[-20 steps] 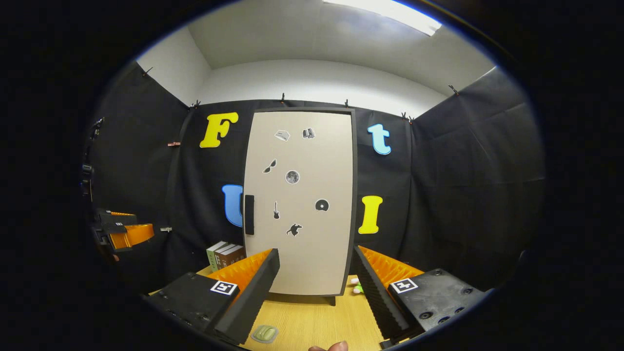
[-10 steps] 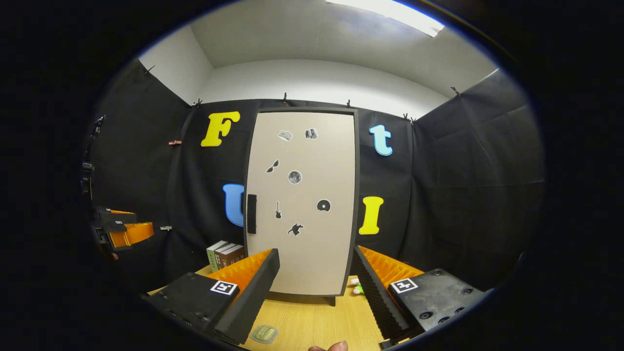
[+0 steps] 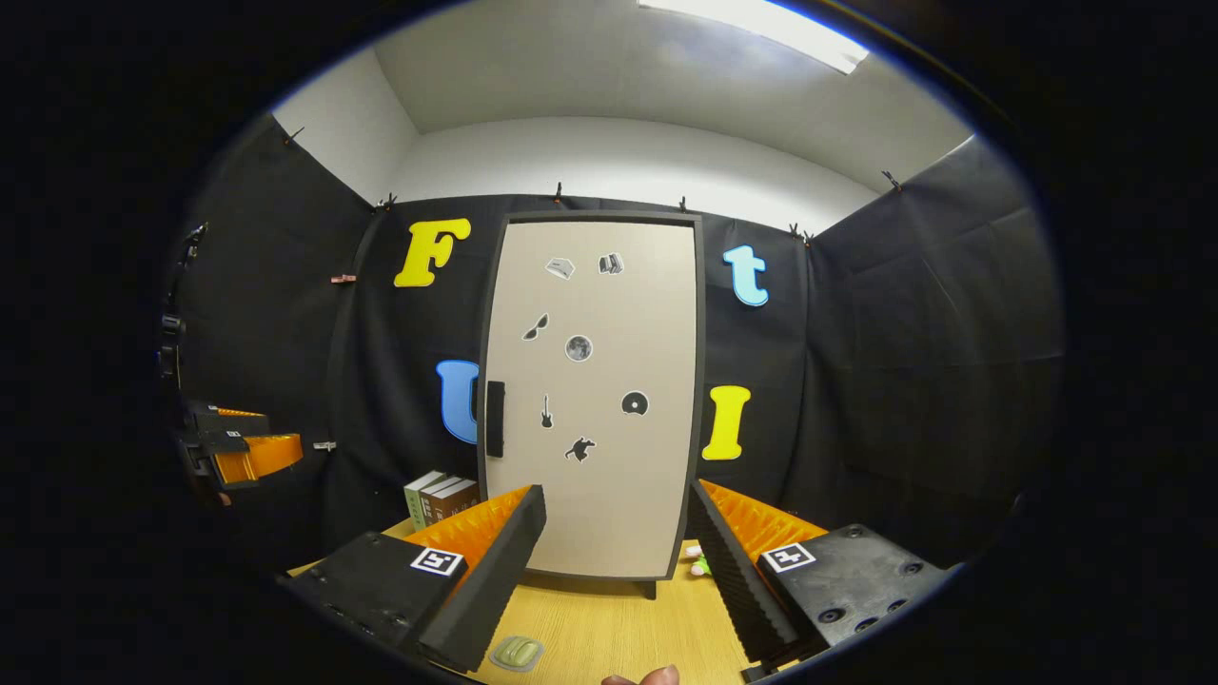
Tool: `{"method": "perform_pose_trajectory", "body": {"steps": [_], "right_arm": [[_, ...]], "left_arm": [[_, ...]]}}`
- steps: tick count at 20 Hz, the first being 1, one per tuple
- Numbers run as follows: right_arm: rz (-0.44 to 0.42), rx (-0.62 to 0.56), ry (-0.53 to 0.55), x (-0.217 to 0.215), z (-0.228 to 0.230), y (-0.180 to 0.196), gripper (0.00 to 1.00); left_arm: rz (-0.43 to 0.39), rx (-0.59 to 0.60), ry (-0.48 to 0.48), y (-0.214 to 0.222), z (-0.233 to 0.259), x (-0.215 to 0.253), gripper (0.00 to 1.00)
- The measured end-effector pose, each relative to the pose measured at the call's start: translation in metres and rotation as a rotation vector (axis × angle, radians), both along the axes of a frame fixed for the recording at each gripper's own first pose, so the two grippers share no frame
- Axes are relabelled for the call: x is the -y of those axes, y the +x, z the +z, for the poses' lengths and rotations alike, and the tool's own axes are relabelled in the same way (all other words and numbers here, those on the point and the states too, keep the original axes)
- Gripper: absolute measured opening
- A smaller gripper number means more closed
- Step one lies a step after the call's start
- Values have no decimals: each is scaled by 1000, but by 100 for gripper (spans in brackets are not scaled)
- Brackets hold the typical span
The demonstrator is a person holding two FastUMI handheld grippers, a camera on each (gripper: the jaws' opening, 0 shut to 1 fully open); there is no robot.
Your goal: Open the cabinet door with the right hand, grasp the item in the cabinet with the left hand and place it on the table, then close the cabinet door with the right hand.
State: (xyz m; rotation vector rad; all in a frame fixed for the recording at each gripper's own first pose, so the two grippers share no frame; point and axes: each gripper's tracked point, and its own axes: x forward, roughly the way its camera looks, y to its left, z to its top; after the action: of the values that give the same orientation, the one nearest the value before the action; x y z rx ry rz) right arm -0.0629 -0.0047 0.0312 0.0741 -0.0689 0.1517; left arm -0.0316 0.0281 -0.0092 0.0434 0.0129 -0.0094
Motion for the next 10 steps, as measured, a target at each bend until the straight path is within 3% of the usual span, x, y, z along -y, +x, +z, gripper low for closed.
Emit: {"method": "perform_pose_trajectory", "body": {"steps": [10], "right_arm": [[-1, 1, -2, 1, 3, -10, 98]], "left_arm": [[0, -1, 2, 2, 0, 3, 95]]}}
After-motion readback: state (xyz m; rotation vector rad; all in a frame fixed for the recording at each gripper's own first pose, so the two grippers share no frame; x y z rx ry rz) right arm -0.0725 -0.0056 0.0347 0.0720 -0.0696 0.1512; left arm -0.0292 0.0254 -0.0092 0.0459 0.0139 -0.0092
